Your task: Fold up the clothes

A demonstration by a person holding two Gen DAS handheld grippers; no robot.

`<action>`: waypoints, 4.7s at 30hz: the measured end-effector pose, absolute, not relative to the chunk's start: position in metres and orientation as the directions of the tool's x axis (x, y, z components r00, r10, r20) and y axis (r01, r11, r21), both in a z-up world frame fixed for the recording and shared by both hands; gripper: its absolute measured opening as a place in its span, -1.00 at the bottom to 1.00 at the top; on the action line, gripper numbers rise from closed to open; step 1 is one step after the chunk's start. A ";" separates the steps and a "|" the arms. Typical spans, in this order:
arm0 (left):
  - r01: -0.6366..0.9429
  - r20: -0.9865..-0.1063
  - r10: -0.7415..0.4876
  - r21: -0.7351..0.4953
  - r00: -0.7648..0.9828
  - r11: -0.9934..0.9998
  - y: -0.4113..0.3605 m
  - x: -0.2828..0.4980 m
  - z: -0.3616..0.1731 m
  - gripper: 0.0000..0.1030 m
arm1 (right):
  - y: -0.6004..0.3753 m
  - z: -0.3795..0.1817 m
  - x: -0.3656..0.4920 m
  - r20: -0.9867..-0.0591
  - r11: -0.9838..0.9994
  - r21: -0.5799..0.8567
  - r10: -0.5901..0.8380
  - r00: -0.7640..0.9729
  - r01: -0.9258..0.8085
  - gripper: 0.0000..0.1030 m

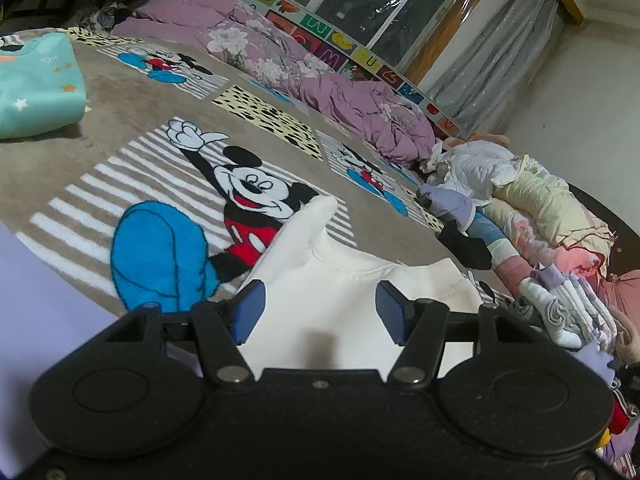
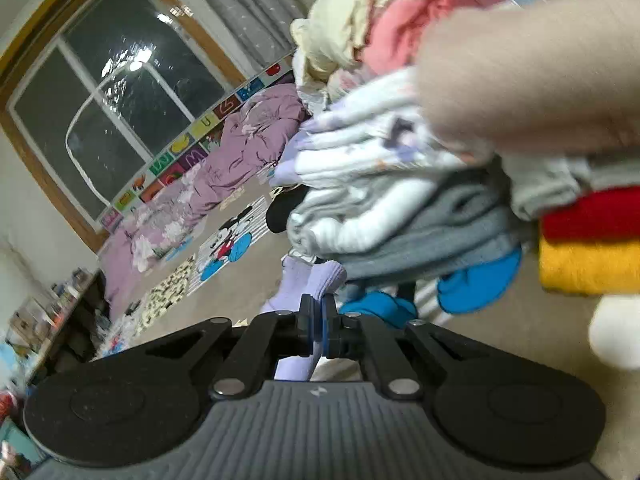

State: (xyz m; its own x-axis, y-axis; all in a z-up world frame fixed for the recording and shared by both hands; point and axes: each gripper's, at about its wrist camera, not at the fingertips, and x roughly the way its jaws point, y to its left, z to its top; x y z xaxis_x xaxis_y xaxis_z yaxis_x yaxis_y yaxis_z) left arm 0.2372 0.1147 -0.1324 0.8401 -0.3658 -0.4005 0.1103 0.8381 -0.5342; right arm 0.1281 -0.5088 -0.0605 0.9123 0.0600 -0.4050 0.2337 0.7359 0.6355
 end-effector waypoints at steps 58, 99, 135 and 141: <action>0.229 -0.519 -0.246 -0.097 0.819 0.969 0.078 0.242 -0.113 -0.24 | -0.288 -0.081 0.256 -0.518 0.910 0.304 0.407 0.752 -0.282 -0.44; -0.143 -0.555 -0.566 -0.779 0.609 0.611 0.175 0.425 -0.184 -0.73 | -0.357 -0.178 0.385 -0.480 0.623 0.782 0.572 0.665 0.028 -0.87; 0.139 -0.627 -0.309 -0.305 0.715 0.942 0.076 0.385 -0.115 -0.61 | -0.277 -0.100 0.372 -0.534 0.907 0.343 0.402 0.744 -0.244 -0.66; 0.347 -0.608 -0.410 -0.226 0.680 0.910 0.010 0.383 -0.114 -0.53 | -0.217 -0.104 0.363 -0.546 0.863 0.289 0.504 0.669 -0.415 -0.67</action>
State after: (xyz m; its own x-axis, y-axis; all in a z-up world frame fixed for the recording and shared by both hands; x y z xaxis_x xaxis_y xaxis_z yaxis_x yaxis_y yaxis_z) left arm 0.3828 0.0095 -0.1141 0.6802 -0.4099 -0.6077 0.3471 0.9103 -0.2256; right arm 0.3632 -0.2171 -0.1045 0.6693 0.5044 -0.5456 -0.4147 0.8628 0.2891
